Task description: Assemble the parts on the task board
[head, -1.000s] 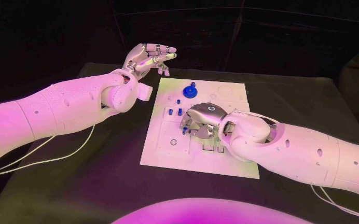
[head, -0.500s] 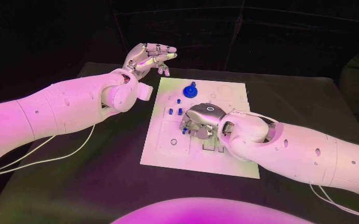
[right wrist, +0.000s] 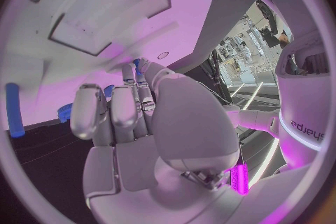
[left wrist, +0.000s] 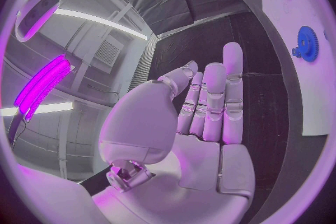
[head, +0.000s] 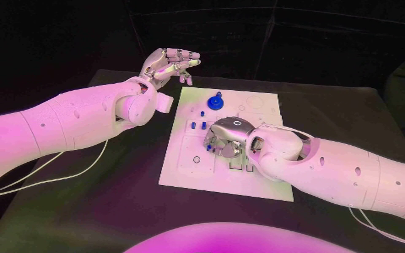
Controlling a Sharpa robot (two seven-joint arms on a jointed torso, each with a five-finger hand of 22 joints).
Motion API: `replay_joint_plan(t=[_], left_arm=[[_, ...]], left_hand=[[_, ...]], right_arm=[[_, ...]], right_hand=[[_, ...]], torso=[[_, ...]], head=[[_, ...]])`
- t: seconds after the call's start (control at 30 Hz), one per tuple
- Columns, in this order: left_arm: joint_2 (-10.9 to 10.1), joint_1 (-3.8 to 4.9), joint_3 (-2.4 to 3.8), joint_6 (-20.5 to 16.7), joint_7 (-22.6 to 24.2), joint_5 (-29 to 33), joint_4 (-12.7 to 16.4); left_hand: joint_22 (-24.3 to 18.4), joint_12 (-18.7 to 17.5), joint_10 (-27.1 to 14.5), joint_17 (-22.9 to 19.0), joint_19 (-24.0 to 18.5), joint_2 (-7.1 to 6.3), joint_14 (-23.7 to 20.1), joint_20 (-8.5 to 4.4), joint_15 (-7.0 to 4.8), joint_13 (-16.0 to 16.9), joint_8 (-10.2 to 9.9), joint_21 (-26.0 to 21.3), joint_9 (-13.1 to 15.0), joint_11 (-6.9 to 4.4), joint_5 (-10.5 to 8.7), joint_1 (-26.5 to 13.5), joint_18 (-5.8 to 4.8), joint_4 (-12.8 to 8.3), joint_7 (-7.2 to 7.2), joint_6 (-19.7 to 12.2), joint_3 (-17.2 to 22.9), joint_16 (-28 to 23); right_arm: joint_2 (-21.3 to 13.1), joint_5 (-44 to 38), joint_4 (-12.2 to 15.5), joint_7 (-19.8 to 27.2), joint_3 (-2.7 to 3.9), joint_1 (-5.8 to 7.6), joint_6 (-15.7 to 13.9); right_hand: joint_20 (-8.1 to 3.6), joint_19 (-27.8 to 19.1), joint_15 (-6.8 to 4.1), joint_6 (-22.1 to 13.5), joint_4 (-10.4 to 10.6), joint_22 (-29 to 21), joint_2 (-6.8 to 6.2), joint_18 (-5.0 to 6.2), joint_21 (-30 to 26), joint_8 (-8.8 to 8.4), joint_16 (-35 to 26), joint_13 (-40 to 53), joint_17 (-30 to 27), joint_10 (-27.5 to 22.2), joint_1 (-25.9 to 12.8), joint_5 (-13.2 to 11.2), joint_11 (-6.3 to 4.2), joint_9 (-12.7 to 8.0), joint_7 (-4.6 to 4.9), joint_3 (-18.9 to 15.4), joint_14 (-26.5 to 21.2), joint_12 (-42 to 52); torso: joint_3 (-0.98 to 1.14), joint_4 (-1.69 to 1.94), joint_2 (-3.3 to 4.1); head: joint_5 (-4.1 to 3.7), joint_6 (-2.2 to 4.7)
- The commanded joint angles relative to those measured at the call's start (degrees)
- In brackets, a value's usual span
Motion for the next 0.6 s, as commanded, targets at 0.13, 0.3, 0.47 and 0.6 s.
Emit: replay_joint_plan(t=[0.13,0.3,0.47,0.6], left_arm=[[0.05,0.11,0.05,0.39,-0.25,0.19,0.00],[0.06,0.11,0.05,0.33,-0.40,0.19,-0.01],[0.05,0.11,0.05,0.25,-0.73,0.19,-0.02],[0.02,0.11,0.04,0.19,-1.07,0.20,-0.01]], left_hand=[[-0.11,0.37,-0.51,-0.16,-0.53,0.66,-0.35,0.00,0.13,-0.05,0.43,-0.34,0.04,0.15,0.38,0.05,0.76,-0.22,0.03,-0.62,0.25,-0.25],[-0.11,0.37,-0.51,-0.16,-0.53,0.66,-0.35,0.00,0.13,-0.05,0.43,-0.34,0.04,0.15,0.38,0.05,0.76,-0.22,0.03,-0.62,0.25,-0.25],[-0.11,0.38,-0.51,-0.16,-0.53,0.67,-0.35,0.00,0.13,-0.05,0.43,-0.34,0.04,0.15,0.38,0.05,0.76,-0.22,0.03,-0.62,0.25,-0.25],[-0.14,0.40,-0.56,-0.12,-0.53,0.77,-0.35,0.01,0.14,-0.06,0.47,-0.38,0.04,0.17,0.38,0.05,0.76,-0.19,0.04,-0.66,0.28,-0.22]], right_arm=[[-0.07,0.85,-0.21,0.35,-0.10,-0.04,0.83],[-0.25,1.27,-0.09,0.63,-0.10,-0.04,-1.35],[-1.27,2.13,1.06,0.98,-0.10,-0.05,-5.58],[-3.24,2.63,3.06,0.56,-0.07,-0.03,-8.63]], right_hand=[[0.70,-0.50,0.83,-2.30,0.91,-0.74,-1.17,-0.39,-0.81,-0.24,-0.08,-0.11,-0.61,-2.50,-2.67,-0.91,0.38,-0.22,0.33,-1.45,1.09,-0.96],[1.00,-1.55,1.09,-5.23,0.90,-2.25,-1.62,-0.03,-1.90,-0.17,-0.79,-0.06,-1.98,-5.46,-3.51,-1.03,0.73,-0.22,0.42,-3.29,0.68,-0.84],[1.15,-1.94,1.23,-6.33,0.72,-2.95,-1.47,0.13,-2.43,-0.16,-1.22,0.00,-2.76,-6.58,-3.59,-0.49,0.96,-0.18,0.67,-4.29,0.47,-0.40],[1.19,-1.93,1.26,-6.44,0.60,-3.04,-1.48,0.14,-2.50,-0.07,-1.27,0.05,-2.92,-6.79,-3.57,0.05,0.99,-0.12,0.71,-4.72,0.45,-0.09]], torso=[[0.03,-0.06,0.00],[0.02,-0.03,-0.02],[0.10,-0.02,0.00],[0.04,-0.07,-0.08]], head=[[0.06,-0.07],[0.02,-0.05],[0.09,-0.04],[-0.01,0.09]])
